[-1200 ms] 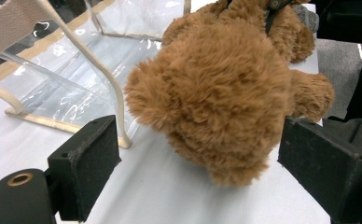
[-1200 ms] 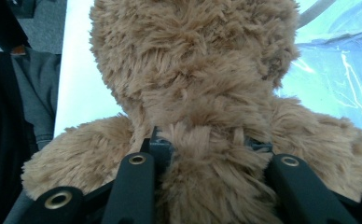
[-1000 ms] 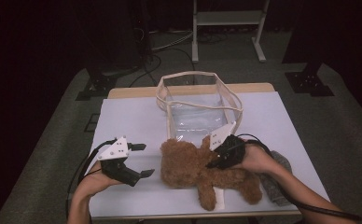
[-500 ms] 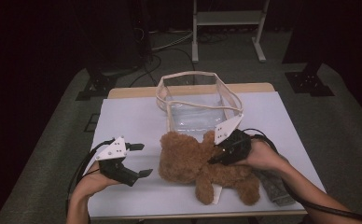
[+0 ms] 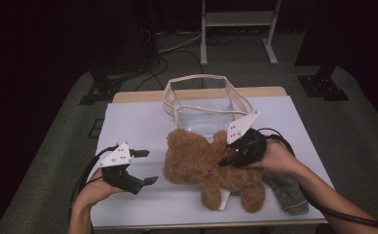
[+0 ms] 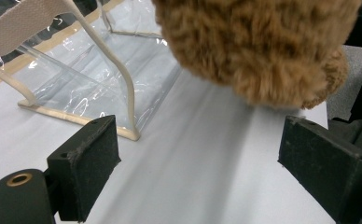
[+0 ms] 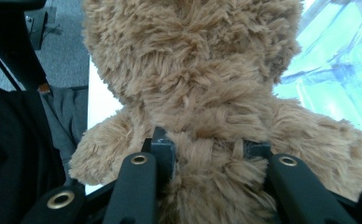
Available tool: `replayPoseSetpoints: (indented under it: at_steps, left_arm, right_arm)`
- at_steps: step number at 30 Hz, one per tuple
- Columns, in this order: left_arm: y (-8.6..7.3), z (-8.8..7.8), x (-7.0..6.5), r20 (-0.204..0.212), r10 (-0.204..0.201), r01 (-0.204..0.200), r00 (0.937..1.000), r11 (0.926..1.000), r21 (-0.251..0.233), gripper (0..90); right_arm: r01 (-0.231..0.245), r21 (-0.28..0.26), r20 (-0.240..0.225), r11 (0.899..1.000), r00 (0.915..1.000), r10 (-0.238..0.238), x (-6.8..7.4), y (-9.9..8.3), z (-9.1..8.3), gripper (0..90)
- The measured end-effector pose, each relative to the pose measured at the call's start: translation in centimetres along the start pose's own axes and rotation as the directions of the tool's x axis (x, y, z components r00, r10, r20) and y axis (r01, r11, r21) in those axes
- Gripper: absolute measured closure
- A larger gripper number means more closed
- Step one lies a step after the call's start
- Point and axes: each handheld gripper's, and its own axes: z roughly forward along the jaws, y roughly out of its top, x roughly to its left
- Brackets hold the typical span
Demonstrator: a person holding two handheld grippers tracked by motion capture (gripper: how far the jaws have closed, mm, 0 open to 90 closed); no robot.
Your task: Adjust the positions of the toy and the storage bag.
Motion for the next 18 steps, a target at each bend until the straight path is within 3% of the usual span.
replayPoseSetpoints:
  at_steps: [18]
  left_arm:
    - [-0.1, -0.1, 0.1, 0.000, -0.001, 0.001, 1.0000, 1.0000, -0.007, 11.0]
  right_arm:
    - [0.025, -0.024, 0.030, 0.999, 0.9992, -0.025, 0.2, 2.9, -2.7, 65.6]
